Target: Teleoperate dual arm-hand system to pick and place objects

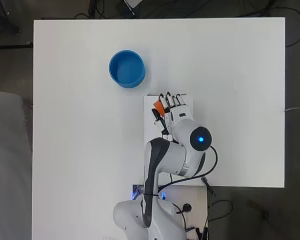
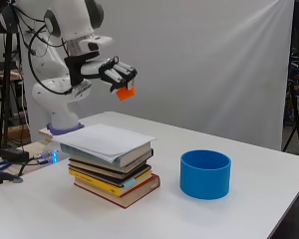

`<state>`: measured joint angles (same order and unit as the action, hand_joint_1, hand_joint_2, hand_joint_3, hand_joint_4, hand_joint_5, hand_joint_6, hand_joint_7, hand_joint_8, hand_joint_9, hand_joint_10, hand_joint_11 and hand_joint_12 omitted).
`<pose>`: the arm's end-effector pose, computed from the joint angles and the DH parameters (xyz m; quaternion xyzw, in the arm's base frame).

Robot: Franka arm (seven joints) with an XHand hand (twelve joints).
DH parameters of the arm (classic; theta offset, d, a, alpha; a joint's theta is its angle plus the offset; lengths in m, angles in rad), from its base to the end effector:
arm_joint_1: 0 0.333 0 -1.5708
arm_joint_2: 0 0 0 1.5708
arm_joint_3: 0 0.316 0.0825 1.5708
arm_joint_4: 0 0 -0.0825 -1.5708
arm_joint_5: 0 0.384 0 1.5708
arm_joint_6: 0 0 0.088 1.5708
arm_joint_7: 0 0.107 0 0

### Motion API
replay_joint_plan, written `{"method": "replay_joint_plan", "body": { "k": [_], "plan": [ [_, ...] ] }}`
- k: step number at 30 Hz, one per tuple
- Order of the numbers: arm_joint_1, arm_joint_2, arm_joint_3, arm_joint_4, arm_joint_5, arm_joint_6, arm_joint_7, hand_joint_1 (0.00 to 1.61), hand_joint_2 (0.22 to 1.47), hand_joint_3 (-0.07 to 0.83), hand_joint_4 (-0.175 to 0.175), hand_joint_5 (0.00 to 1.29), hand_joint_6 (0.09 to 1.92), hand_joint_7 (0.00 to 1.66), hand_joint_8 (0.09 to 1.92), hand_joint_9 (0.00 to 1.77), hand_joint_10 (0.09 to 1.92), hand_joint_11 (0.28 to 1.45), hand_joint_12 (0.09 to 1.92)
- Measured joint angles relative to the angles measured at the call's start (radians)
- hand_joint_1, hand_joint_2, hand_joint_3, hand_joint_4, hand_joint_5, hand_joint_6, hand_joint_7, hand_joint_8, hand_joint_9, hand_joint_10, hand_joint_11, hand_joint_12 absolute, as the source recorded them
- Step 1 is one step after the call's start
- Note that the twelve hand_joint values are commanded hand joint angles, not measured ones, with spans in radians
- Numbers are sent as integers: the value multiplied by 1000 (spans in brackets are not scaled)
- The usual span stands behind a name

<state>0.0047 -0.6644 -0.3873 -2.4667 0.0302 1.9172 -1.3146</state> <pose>0.3402 -0.1498 0.5106 -0.8716 -0.4706 -0.1215 0.0630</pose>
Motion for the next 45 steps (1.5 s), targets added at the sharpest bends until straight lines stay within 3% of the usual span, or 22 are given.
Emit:
{"method": "replay_joint_plan", "body": {
  "k": [2, 4, 9, 14, 17, 19, 20, 22, 24, 25, 27, 33, 38, 42, 45],
  "plan": [
    [12, 29, 31, 87, 24, -41, 22, 866, 1293, -3, 163, 640, 1504, 735, 1920, 1108, 1920, 825, 1914],
    [22, 66, 63, 173, 42, -79, 56, 866, 1283, -3, 173, 656, 1485, 770, 1920, 1152, 1920, 868, 1920],
    [43, 171, 168, 370, 71, -123, 129, 875, 1271, -1, 175, 675, 1457, 843, 1920, 1192, 1920, 903, 1920],
    [59, 320, 232, 469, 116, -104, 122, 875, 1271, -1, 175, 677, 1457, 900, 1920, 1239, 1920, 944, 1920],
    [64, 411, 255, 511, 140, -109, 91, 844, 1294, 4, 175, 636, 1524, 808, 1920, 1151, 1920, 878, 1910],
    [66, 488, 270, 540, 160, -126, 74, 1031, 1308, 7, -23, 549, 1520, 769, 1698, 986, 1915, 740, 1808],
    [67, 524, 278, 553, 166, -133, 76, 1086, 1312, 5, -88, 525, 1510, 766, 1639, 939, 1909, 697, 1767],
    [69, 587, 296, 568, 175, -134, 96, 1132, 1321, 3, -152, 508, 1477, 748, 1644, 921, 1908, 670, 1726],
    [70, 629, 309, 576, 174, -138, 116, 929, 1320, 2, 58, 564, 1527, 737, 1824, 1022, 1917, 741, 1783],
    [70, 646, 313, 585, 171, -140, 119, 873, 1320, 1, 115, 579, 1540, 747, 1881, 1064, 1919, 774, 1809],
    [70, 685, 321, 608, 165, -142, 126, 833, 1316, -1, 162, 597, 1539, 768, 1920, 1101, 1920, 799, 1834],
    [61, 851, 327, 703, 159, -145, 181, 856, 1296, -2, 156, 637, 1489, 778, 1920, 1106, 1920, 791, 1827],
    [42, 992, 312, 803, 187, -154, 160, 851, 1293, 1, 175, 640, 1501, 750, 1920, 1075, 1920, 764, 1801],
    [34, 1008, 294, 775, 179, -135, 135, 885, 1293, 0, 114, 648, 1477, 759, 1920, 1072, 1920, 759, 1787],
    [30, 1016, 282, 758, 172, -128, 119, 896, 1291, -1, 99, 653, 1469, 762, 1920, 1070, 1920, 757, 1782]
  ]
}}
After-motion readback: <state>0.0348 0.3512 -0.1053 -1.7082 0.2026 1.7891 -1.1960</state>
